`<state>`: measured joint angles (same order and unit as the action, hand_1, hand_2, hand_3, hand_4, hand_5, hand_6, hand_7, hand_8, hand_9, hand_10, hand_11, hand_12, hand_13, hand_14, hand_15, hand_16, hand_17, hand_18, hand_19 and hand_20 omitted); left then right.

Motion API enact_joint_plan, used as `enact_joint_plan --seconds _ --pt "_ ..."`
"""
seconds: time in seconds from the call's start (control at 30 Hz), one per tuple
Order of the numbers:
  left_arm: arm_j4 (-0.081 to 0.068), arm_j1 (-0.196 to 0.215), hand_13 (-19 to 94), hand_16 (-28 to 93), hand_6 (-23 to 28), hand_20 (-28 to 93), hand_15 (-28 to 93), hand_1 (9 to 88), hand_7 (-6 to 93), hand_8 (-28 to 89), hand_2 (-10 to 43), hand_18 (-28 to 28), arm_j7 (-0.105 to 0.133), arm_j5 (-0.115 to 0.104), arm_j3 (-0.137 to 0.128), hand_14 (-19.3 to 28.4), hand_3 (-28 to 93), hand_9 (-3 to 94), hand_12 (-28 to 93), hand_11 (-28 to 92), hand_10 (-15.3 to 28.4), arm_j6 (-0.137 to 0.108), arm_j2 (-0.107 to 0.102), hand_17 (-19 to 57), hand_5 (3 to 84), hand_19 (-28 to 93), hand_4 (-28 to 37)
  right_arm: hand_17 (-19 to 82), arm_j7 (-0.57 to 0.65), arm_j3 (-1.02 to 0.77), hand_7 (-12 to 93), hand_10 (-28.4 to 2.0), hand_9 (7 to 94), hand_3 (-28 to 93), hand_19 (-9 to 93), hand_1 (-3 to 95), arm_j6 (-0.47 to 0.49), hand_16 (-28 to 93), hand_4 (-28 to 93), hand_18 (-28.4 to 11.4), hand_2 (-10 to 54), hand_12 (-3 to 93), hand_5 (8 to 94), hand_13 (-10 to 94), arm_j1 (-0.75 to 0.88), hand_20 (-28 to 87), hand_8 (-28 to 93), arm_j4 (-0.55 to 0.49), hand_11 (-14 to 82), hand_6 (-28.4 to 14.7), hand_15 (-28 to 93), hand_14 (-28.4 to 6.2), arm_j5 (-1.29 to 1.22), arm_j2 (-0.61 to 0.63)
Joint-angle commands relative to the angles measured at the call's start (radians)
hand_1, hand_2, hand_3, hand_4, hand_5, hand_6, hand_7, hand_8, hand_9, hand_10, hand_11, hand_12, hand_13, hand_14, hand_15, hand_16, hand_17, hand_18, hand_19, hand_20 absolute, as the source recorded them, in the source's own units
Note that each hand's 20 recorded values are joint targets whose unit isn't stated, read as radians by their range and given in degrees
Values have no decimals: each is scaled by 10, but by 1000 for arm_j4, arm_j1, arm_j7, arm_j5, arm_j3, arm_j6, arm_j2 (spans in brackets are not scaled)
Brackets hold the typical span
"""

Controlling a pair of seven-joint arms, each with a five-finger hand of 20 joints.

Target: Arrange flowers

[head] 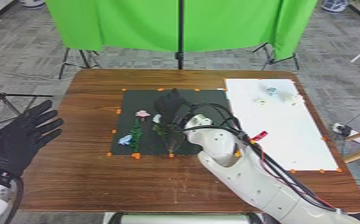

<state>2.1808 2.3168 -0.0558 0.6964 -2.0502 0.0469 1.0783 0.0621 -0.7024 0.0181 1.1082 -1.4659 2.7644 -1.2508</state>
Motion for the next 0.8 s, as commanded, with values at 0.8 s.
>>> enact_joint_plan --seconds 0.8 --pt "15 55 153 -49 28 54 434 252 237 -133 -23 191 15 6 -26 129 714 211 111 290 107 -9 38 -107 278 448 -283 211 276 -300 365 -92 478 917 719 294 20 157 -283 -162 -89 206 452 462 41 355 -236 -7 415 -8 628 -63 -177 375"
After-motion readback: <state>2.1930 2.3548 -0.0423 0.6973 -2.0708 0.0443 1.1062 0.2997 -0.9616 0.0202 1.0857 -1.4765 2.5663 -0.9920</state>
